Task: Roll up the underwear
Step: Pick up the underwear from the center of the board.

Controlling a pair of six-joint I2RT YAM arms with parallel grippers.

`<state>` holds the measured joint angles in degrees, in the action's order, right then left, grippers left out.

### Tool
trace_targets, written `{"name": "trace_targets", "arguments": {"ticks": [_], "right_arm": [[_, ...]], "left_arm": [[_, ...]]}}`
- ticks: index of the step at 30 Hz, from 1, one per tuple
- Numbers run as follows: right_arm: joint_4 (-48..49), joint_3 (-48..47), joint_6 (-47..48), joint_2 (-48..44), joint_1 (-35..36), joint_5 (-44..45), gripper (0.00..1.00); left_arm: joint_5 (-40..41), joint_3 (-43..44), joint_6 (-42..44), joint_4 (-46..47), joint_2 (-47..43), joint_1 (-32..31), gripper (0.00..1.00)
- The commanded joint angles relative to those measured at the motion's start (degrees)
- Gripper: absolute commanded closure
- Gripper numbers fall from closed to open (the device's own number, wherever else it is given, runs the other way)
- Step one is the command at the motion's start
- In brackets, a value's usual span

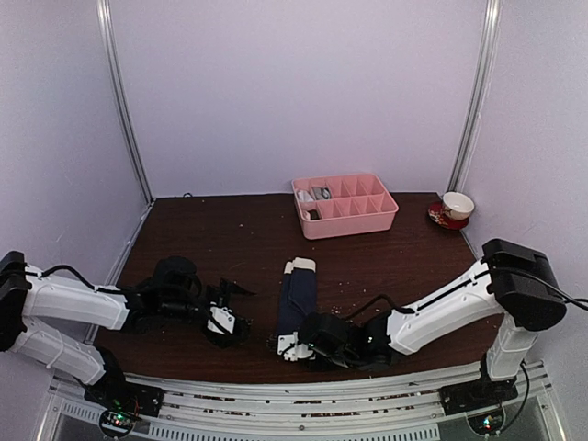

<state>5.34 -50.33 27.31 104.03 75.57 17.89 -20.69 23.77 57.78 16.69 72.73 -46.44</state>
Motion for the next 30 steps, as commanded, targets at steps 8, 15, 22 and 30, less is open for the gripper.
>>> {"name": "trace_targets", "arguments": {"ticks": [8, 15, 22, 30], "right_arm": [[-5.3, -3.4, -3.5, 4.7, -1.3, 0.3, 0.65], [-7.3, -4.6, -5.9, 4.1, -2.7, -4.8, 0.98], [-11.9, -8.1, -11.6, 4.2, -5.9, -21.6, 1.00], [-16.9, -11.7, -22.2, 4.9, -12.2, -45.0, 1.00]], "left_arm": [[-2.2, -1.8, 1.8, 3.2, -1.3, 0.2, 0.02], [-2.5, -2.4, 3.2, 3.1, -1.7, 0.3, 0.02], [-3.4, -5.0, 6.1, 5.1, -3.1, 0.2, 0.02], [-3.0, -7.0, 10.7, 5.3, -3.9, -2.5, 0.12]]}}
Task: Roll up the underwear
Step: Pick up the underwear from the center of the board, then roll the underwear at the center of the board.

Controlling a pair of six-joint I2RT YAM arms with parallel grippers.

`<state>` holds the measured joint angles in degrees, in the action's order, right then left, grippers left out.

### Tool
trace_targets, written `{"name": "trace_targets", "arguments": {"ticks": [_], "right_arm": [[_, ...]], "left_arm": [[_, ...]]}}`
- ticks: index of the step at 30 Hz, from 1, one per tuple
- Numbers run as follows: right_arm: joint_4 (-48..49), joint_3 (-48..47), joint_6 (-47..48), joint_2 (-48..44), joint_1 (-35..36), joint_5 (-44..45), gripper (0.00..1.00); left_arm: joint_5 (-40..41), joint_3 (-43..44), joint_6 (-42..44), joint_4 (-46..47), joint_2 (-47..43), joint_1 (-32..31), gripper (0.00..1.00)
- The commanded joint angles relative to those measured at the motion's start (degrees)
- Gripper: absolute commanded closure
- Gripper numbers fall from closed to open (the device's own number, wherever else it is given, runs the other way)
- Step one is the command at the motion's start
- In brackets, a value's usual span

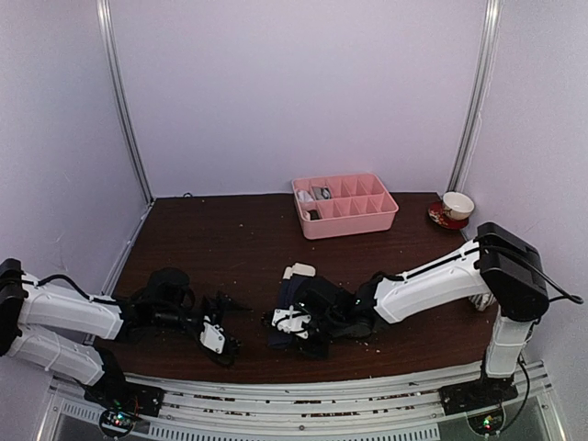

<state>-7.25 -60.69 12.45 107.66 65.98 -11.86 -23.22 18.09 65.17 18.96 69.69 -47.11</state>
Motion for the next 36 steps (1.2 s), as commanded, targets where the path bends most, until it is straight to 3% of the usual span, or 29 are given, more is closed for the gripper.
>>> {"name": "trace_targets", "arguments": {"ticks": [1, 5, 9, 20, 26, 30, 36], "right_arm": [[-4.1, -1.3, -9.2, 1.4, -3.5, -17.7, 1.00], [-0.4, -0.2, -16.8, 2.6, -8.7, -27.6, 1.00], [3.2, 0.7, -21.6, 3.3, -12.1, -32.2, 1.00], [2.8, -0.5, -21.7, 5.9, -13.9, -33.4, 1.00], [2.1, -1.1, -21.0, 6.5, -14.3, -33.2, 1.00], [1.4, -1.2, -20.6, 6.6, -14.5, -32.7, 1.00], [1.5, -1.0, -20.2, 6.5, -14.4, -32.4, 1.00]], "left_arm": [[0.4, -1.8, 3.9, 3.5, -0.9, -2.6, 0.14], [5.6, -3.4, 6.2, 6.1, 0.0, -7.2, 0.21], [9.0, -2.8, 6.5, 8.3, 3.2, -10.3, 0.24], [18.8, 7.1, -0.1, 12.2, 19.0, -14.4, 0.26], [18.7, 10.8, -1.9, 9.0, 22.6, -14.7, 0.27], [19.0, 13.9, -3.2, 7.0, 24.7, -14.9, 0.37], [20.0, 16.0, -4.4, 5.0, 27.7, -15.0, 0.62]]}}
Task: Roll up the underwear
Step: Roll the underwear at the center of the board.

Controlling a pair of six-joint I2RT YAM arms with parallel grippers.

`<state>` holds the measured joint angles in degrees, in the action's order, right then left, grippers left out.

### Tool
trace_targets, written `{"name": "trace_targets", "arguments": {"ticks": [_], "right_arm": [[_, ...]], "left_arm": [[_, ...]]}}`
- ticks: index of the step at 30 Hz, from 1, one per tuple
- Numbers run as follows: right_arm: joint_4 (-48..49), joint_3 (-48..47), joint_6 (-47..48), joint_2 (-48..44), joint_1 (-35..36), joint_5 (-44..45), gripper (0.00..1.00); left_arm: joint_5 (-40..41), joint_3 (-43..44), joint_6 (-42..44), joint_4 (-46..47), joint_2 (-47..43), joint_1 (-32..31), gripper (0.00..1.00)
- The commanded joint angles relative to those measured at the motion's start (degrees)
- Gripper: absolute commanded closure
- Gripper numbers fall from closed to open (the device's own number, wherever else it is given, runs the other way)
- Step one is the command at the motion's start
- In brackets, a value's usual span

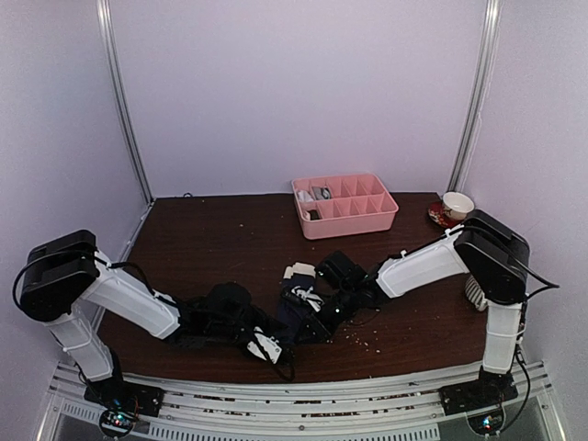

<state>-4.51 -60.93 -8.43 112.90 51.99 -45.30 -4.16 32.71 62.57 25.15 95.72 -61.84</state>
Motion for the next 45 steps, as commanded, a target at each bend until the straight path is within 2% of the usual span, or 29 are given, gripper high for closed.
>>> {"name": "trace_targets", "arguments": {"ticks": [1, 6, 8, 15, 17, 28, 33, 38, 45], "right_arm": [[-1.3, -0.8, 0.8, 1.2, -0.5, 1.0, 1.00], [-2.2, -1.3, 1.9, 0.2, -0.5, 1.6, 1.00], [-1.9, -0.6, 2.8, -2.3, -0.5, 2.4, 0.94], [-1.4, 5.8, 8.6, -16.4, 0.3, 7.4, 0.56], [-1.6, 8.0, 10.6, -20.2, 1.0, 9.8, 0.50], [4.9, 25.0, 12.5, -42.3, 7.2, 31.8, 0.50], [6.4, 29.0, 12.8, -48.6, 14.1, 41.8, 0.49], [7.8, 28.3, 16.4, -44.2, 22.9, 48.7, 0.50], [6.0, 19.1, 25.3, -28.4, 28.7, 59.2, 0.58]], "left_arm": [[1.0, 1.6, -2.1, -1.2, 2.1, -0.3, 0.67], [0.5, 4.5, -5.2, -7.1, 3.9, -0.3, 1.00], [-0.7, 5.9, -6.6, -10.9, 4.1, -0.1, 1.00], [-11.2, 12.5, -12.0, -25.8, 3.9, 3.4, 1.00], [-14.2, 14.6, -13.4, -29.1, 4.5, 4.6, 1.00], [-32.3, 27.9, -20.1, -46.2, 14.4, 12.8, 1.00], [-40.0, 34.1, -21.7, -52.8, 20.1, 16.3, 1.00], [-41.1, 37.1, -23.8, -55.0, 23.9, 16.9, 1.00], [-45.4, 42.5, -25.3, -60.6, 30.5, 19.2, 1.00]]}}
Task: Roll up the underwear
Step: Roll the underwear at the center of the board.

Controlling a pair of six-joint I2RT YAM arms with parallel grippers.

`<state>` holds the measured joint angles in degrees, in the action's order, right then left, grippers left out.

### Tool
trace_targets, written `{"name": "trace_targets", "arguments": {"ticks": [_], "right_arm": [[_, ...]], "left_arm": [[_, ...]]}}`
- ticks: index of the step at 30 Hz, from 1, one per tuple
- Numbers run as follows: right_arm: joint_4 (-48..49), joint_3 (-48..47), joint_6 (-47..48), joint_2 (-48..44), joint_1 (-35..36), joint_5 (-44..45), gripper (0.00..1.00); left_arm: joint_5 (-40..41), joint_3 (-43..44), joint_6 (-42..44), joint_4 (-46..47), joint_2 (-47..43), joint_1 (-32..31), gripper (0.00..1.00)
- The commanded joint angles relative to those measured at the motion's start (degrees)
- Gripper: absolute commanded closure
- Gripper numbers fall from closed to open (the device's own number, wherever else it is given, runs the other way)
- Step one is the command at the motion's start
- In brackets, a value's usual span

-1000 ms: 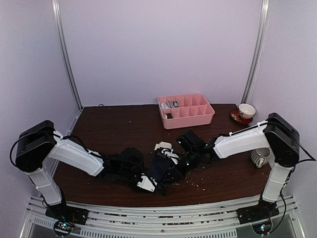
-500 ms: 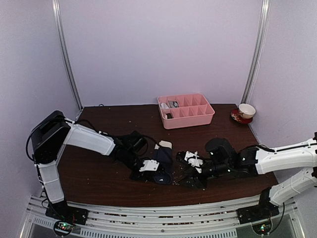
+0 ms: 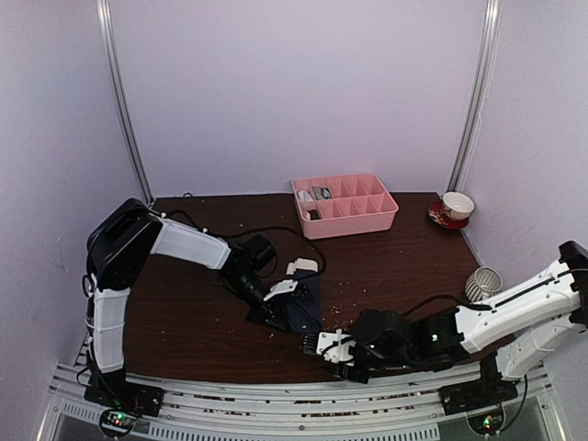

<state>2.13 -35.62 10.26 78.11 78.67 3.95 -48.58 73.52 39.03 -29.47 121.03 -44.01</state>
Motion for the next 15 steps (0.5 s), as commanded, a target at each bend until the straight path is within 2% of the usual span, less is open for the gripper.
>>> {"name": "trace_targets", "arguments": {"ticks": [1, 6, 10, 15], "right_arm": [[-1.3, -7.9, 8.0, 8.7, 2.3, 11.7, 0.60], [-0.6, -12.4, 14.0, 16.2, 2.0, 17.3, 0.64], [-1.5, -15.3, 15.5, 19.8, 0.4, 17.3, 0.69], [-0.4, -15.6, 16.5, 22.2, -1.6, 17.1, 0.70]], "left_arm": [[-1.6, 2.2, -1.9, -6.5, 6.1, 1.9, 1.00], [-3.2, 3.4, -2.6, -7.1, 8.0, 3.1, 1.00], [-3.4, 3.4, -2.8, -7.1, 8.3, 3.4, 1.00], [-3.5, 3.5, -3.1, -7.1, 8.8, 3.8, 1.00]]}}
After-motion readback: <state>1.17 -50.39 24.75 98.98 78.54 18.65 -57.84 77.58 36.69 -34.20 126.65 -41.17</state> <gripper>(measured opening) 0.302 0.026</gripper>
